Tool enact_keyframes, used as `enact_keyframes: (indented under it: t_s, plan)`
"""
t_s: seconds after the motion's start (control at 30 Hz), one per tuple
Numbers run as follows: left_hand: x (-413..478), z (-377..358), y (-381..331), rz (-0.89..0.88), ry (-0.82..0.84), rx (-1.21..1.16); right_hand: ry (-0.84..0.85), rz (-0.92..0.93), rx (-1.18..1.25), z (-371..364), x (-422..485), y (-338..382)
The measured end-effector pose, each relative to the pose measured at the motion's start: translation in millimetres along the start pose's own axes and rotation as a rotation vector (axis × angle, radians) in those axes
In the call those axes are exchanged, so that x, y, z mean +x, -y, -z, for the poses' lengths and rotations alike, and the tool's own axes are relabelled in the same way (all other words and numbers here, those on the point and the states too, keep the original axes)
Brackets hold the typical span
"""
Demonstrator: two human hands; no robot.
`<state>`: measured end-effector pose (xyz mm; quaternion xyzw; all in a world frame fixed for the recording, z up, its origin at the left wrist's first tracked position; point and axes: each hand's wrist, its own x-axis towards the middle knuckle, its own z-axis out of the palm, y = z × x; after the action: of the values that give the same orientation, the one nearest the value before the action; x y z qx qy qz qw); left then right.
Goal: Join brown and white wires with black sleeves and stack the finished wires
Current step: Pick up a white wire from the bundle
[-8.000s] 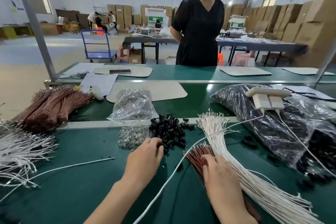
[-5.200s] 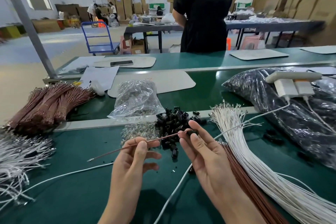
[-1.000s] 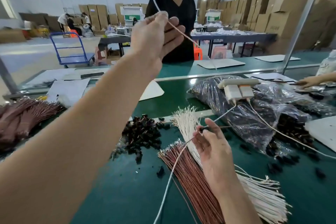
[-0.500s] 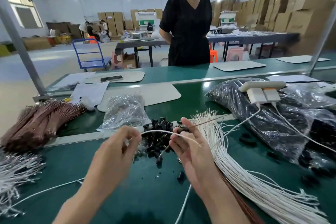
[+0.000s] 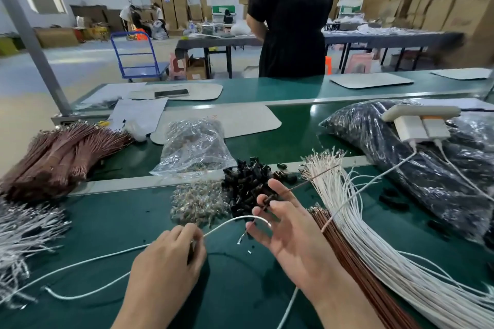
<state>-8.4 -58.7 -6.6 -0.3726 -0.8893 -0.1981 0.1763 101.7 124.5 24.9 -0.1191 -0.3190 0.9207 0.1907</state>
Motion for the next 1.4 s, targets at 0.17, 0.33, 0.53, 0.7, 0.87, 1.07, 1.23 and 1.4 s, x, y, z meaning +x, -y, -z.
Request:
enact_keyframes:
  t_s: [0.17, 0.33, 0.53, 0.7, 0.87, 1.07, 1.23, 1.4]
  plan:
    - [-3.2, -3.5, 6.0, -0.147, -0.023, 0.027, 0.003, 0.014, 0.056, -0.5, 2.2, -1.6]
    - [-4.3, -10.6, -13.8, -0.132, 0.060, -0.225, -0.008, 0.010, 0.069, -2.6, 1.5, -4.0]
    - [13.2, -20.2, -40.2, -0.210, -0.002, -0.428, 0.045, -0.040, 0.064, -5.8, -1.0, -8.0]
    - [5.7, -19.9, -33.1, -0.043, -0.041, -0.562, -0.004, 0.062, 0.001, -0.8, -0.1, -2.3]
    - [1.2, -12.1, -30.1, -0.090, -0.055, -0.448, -0.071, 0.135, -0.008, 4.4, 2.3, 3.2]
    - [6.9, -1.1, -32.0, -0.217, -0.135, -0.356, -0.070, 0.095, -0.002, 6.1, 1.7, 4.4]
    - [5.9, 3.3, -29.4, -0.250, -0.148, -0.372, -0.032, 0.073, -0.055, 6.0, 1.1, 3.6]
    - [5.8, 4.2, -27.8, -0.229, -0.154, -0.405, 0.017, 0.053, -0.080, 7.7, 0.2, 0.5]
